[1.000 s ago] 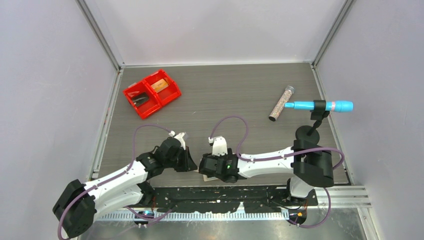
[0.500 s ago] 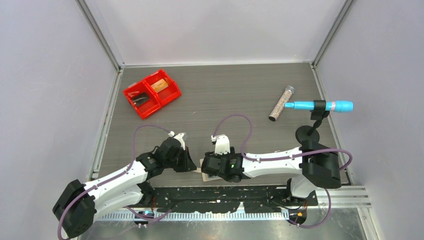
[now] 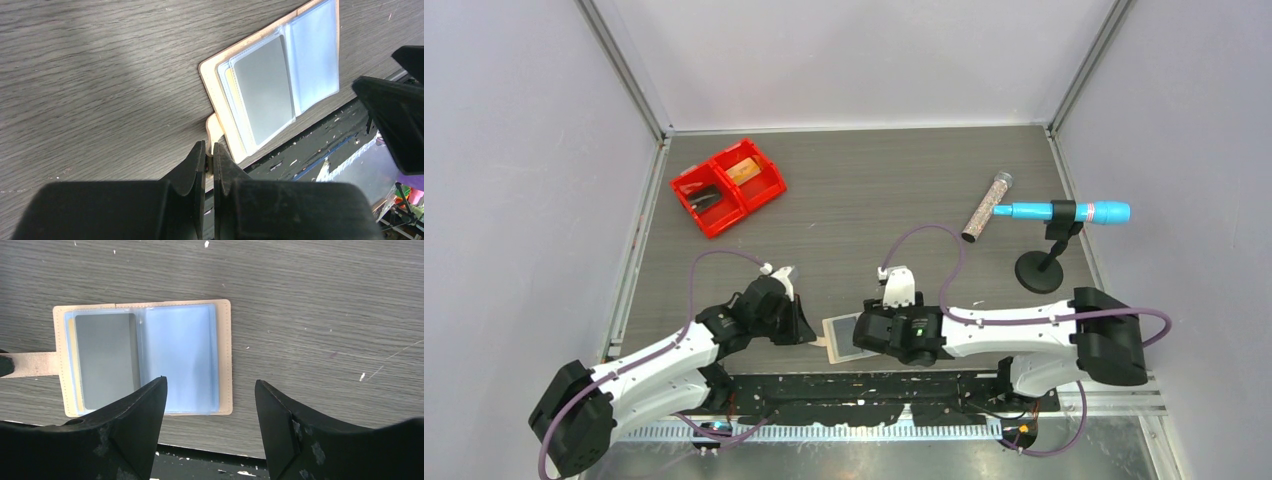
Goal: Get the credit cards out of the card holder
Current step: Remove the credit card from the card holder.
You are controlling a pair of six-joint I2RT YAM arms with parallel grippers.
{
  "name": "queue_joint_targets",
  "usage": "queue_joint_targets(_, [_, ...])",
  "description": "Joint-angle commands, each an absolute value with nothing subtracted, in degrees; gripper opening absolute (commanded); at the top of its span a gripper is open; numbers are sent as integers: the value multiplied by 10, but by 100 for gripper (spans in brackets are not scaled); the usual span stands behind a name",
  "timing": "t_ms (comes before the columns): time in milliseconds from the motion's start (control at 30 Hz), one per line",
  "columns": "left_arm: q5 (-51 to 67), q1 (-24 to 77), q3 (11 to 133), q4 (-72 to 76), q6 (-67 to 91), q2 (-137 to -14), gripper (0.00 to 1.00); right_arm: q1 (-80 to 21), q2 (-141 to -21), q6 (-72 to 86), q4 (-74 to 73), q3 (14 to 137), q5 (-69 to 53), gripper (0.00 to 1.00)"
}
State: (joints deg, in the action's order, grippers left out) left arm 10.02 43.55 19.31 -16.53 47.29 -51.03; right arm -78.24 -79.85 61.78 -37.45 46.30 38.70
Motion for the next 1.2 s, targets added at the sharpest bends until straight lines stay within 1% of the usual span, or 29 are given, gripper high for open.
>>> queue_joint_targets(0, [93, 439, 202, -162, 460, -501, 0, -780, -751, 623, -402, 479, 425, 71])
queue_joint_targets(67, [96, 439, 202, -159, 461, -504, 0, -782, -741, 595, -376, 488, 415, 71])
queue_joint_targets(167, [100, 439, 200, -153, 462, -505, 0, -784, -736, 558, -294, 485, 385, 70])
queue_joint_targets(300, [101, 439, 198, -152, 464, -505, 0, -785, -773, 533, -229, 494, 339, 70])
queue_joint_targets(500, [105, 439, 196, -152, 462, -504, 0, -787, -853, 527, -223, 534, 329, 75])
queue_joint_targets(800, [105, 439, 195, -152, 463, -499, 0, -793, -930, 524, -216, 564, 318, 79])
queue_joint_targets(1167, [102, 439, 192, -159, 464, -489, 0, -795, -965, 528, -232, 571, 334, 79])
